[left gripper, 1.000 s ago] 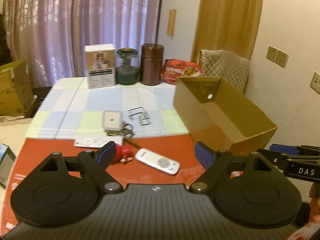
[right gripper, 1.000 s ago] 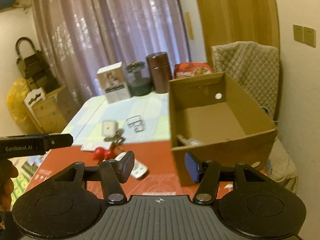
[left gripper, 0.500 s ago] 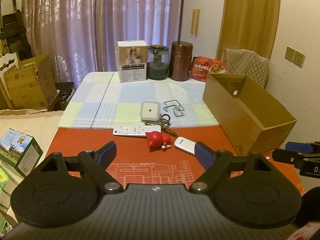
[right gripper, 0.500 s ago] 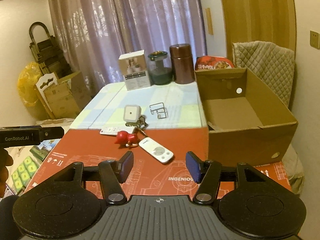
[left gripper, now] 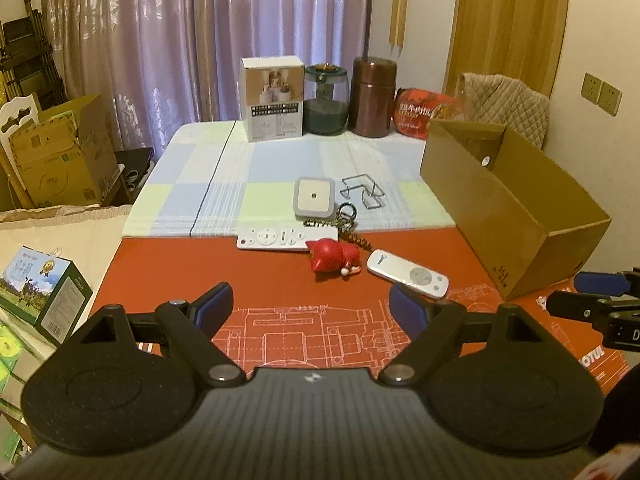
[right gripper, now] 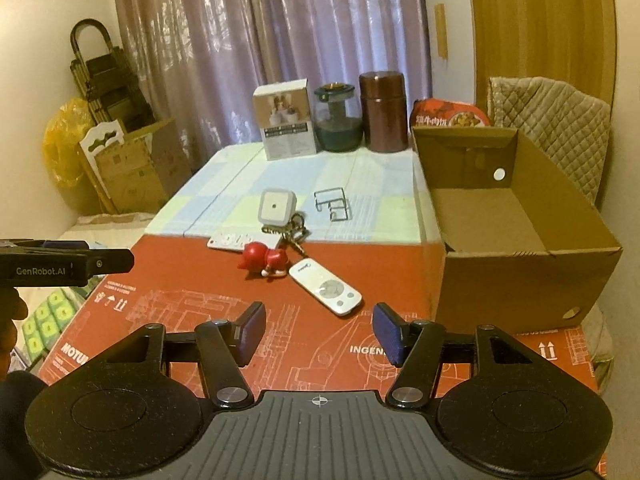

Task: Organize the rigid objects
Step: 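Withdraw both tools from the cardboard box back over the mat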

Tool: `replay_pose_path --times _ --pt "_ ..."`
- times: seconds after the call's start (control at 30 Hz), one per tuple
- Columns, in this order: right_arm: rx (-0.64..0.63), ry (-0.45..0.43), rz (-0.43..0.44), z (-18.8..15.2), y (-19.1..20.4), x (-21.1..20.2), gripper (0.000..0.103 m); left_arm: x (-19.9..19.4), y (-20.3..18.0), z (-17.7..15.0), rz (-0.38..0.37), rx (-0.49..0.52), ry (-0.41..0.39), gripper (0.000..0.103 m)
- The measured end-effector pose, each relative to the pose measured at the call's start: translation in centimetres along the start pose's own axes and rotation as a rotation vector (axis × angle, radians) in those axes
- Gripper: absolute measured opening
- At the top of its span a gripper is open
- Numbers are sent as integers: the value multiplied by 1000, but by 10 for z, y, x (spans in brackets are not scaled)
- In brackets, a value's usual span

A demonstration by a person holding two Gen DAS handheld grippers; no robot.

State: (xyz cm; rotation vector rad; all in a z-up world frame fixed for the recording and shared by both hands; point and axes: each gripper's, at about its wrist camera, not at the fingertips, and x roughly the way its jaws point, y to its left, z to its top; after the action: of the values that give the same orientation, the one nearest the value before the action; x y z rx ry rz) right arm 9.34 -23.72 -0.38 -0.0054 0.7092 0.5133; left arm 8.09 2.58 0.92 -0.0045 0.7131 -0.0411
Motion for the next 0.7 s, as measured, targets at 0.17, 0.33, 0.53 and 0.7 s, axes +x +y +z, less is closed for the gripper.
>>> replay_pose_path --times 0.17,0.33,0.53,0.7 --pt "-13 25 0 -2 -1 14 57 14 1 -3 3 8 29 82" --pt "-32 46 0 -2 -1 32 57 32 3 -4 8 22 53 82" --pt "-84 70 11 2 -1 60 58 59 7 -3 12 27 81 82" --pt "-125 102 15 5 -1 93 58 87 10 -2 4 36 99 82"
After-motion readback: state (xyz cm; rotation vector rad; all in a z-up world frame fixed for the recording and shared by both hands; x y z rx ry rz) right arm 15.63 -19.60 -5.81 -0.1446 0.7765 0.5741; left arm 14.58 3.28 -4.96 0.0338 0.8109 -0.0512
